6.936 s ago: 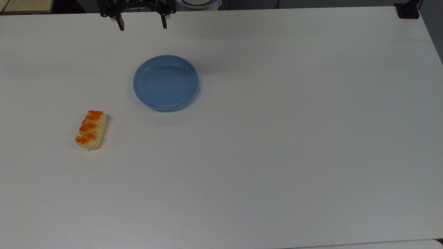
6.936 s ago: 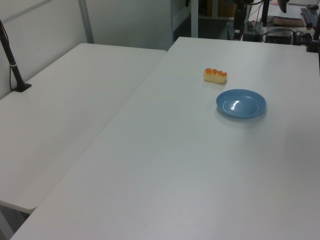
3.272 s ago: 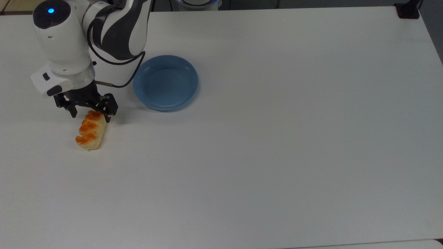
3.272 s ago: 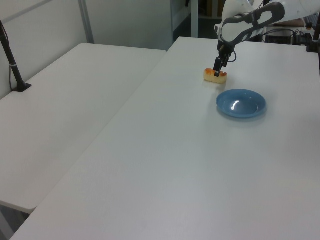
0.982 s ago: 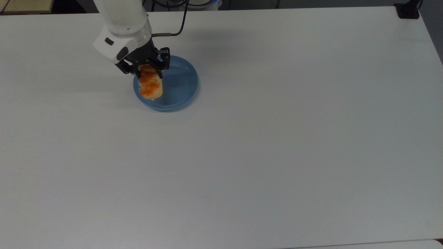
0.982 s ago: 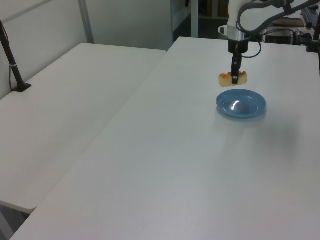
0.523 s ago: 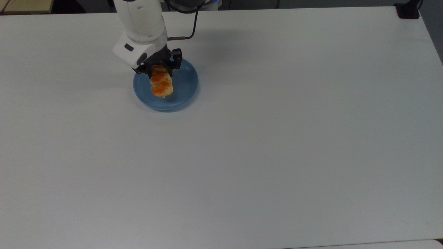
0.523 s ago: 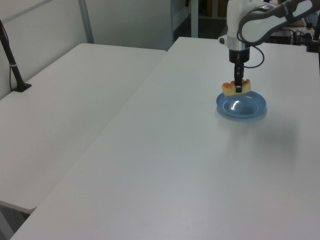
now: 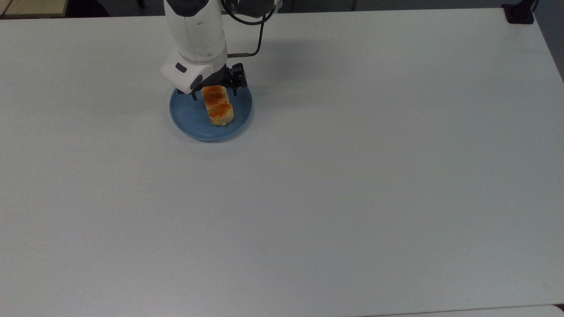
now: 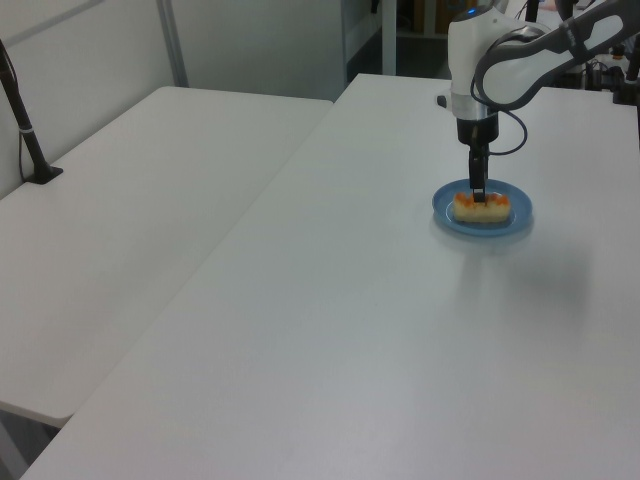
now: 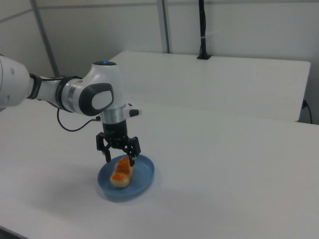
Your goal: Put the bread on a plate
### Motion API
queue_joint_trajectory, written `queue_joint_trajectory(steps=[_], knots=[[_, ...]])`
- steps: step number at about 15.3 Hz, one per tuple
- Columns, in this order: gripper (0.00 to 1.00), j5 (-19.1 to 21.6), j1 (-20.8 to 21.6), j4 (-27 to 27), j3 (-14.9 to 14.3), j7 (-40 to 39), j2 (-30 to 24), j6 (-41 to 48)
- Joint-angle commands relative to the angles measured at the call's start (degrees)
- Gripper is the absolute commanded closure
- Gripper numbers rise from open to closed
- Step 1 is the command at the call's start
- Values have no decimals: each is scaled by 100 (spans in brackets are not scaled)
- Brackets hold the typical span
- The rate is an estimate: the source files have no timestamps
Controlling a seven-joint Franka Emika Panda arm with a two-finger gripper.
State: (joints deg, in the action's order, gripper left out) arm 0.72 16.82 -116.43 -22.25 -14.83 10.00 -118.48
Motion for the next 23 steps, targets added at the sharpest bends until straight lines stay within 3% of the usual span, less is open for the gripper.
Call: queue_joint_trajectory(steps=[1, 3, 9, 11, 16, 20, 23], knots=[[0, -160, 58, -64, 28, 261, -86, 52], [0, -168, 23, 15, 28, 261, -182, 192], [0, -160, -232, 1015, 28, 261, -482, 676], [0, -160, -398, 1376, 246, 261, -455, 939], [0, -160, -1145, 1956, 1143, 576, -613, 975], [0, -151, -1217, 1844, 1223, 684, -1368, 1650], [0, -37, -1540, 1782, 1337, 377, -1475, 1635]])
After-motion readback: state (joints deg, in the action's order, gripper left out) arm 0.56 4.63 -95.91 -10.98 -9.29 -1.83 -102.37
